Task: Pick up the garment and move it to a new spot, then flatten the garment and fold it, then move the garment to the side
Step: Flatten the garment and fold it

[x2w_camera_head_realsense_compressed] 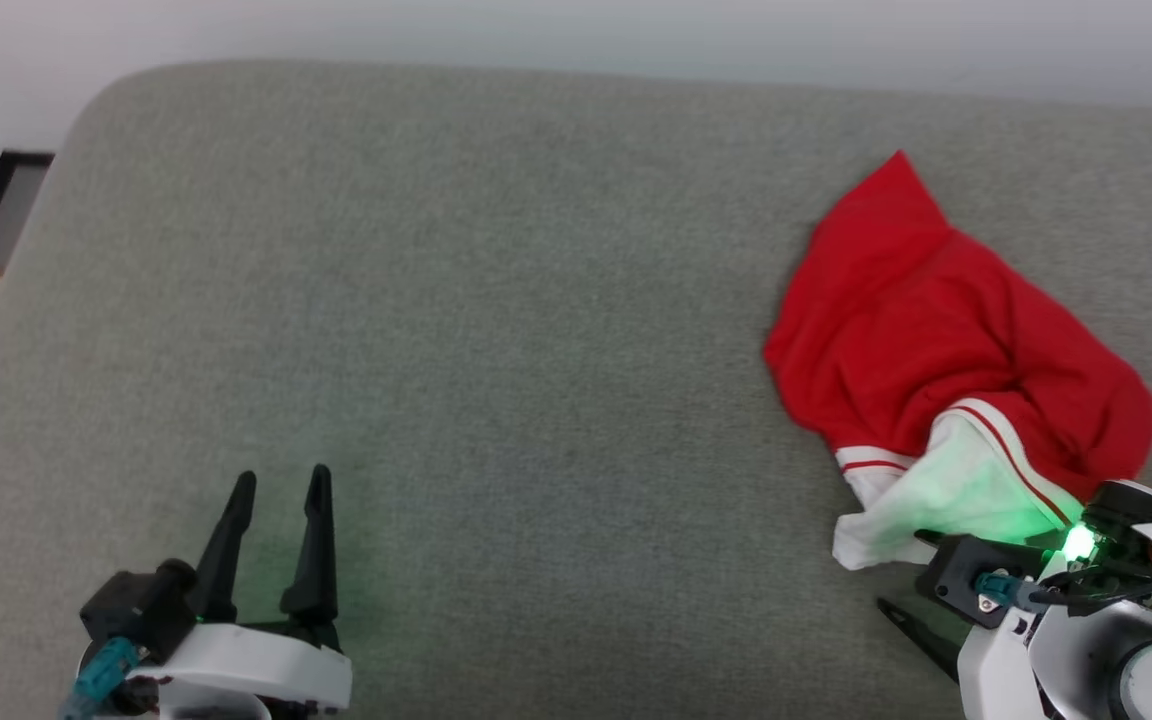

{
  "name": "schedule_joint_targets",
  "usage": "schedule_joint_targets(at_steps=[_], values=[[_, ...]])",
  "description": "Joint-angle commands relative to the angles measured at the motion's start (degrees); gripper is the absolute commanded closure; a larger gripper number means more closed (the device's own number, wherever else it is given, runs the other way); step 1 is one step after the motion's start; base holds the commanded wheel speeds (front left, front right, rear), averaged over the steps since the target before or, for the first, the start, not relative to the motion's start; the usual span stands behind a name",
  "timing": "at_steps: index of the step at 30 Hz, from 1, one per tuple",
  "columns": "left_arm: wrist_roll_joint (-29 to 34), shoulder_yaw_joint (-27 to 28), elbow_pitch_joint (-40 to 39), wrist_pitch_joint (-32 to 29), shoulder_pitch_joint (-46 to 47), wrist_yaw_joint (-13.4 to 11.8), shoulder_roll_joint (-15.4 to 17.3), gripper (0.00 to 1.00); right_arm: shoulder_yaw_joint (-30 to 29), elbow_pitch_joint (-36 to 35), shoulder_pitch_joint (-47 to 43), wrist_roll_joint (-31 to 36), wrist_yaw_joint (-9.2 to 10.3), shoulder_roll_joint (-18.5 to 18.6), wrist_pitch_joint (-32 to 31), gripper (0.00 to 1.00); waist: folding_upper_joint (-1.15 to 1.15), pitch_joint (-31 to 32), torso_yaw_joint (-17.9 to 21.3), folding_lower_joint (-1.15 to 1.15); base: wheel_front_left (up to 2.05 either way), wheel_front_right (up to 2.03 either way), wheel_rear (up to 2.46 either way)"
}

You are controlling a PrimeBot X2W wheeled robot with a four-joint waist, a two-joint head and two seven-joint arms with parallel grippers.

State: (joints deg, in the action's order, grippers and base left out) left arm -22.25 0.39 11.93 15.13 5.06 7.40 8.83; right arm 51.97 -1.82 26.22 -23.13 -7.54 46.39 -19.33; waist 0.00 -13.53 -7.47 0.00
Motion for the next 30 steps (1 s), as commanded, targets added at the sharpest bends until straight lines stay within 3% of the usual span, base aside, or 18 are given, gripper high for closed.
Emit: schedule_joint_targets(at_steps=[1, 2, 3, 5, 11, 14, 24, 30], values=[[-0.59, 0.14, 0.1, 0.0, 0.78, 0.11, -0.21, 0.0, 1.24, 0.37, 1.15, 0.84, 0.09, 0.47, 0.18, 0.0, 0.0, -1.76, -1.54, 0.0, 0.0, 0.0, 0.0], [-0.76, 0.29, 0.19, 0.0, 0.83, 0.11, -0.33, 0.0, 1.63, 0.6, 1.53, 0.96, 0.09, 0.58, 0.36, 0.12, 0.0, -1.91, -1.56, 0.0, 0.0, 0.0, 0.0], [-0.8, 0.43, 0.26, 0.0, 0.88, 0.11, -0.43, 0.0, 2.04, 0.82, 1.8, 1.2, 0.09, 0.62, 0.49, 0.6, 0.0, -1.99, -1.56, 0.0, 0.0, 0.0, 0.0], [-0.86, 0.62, 0.24, 0.0, 1.0, 0.11, -0.43, 0.0, 2.91, 1.3, 2.51, 1.79, 0.09, 0.82, 0.82, 1.0, 0.0, -2.13, -1.44, 0.0, 0.0, 0.0, 0.0], [-1.41, 0.69, 0.31, 0.0, 0.64, 0.11, -0.13, 0.0, 1.93, 2.11, 2.64, 1.25, 0.09, -0.15, 2.94, 1.0, 0.0, -1.88, -0.04, 0.0, 0.0, 0.0, 0.0], [-1.38, 0.79, 0.28, 0.0, 0.35, 0.11, 0.16, 0.0, -1.47, 1.57, 1.26, 0.86, 0.09, -0.3, 4.11, 1.0, 0.0, -1.57, 1.11, 0.0, 0.0, 0.0, 0.0], [-1.48, 0.31, -0.4, 0.0, -0.12, 0.11, 0.93, 0.0, -23.87, 0.75, -7.54, -4.21, 0.08, -2.07, 7.14, 1.0, 0.0, -1.02, 5.85, 0.0, 0.0, 0.0, 0.0], [-1.96, 0.4, -0.62, 0.0, 0.25, 0.11, 1.55, 0.0, -32.55, 2.72, -10.81, -3.2, 0.09, -2.55, 7.45, 1.0, 0.0, -1.19, 6.9, 0.0, 0.0, 0.0, 0.0]])
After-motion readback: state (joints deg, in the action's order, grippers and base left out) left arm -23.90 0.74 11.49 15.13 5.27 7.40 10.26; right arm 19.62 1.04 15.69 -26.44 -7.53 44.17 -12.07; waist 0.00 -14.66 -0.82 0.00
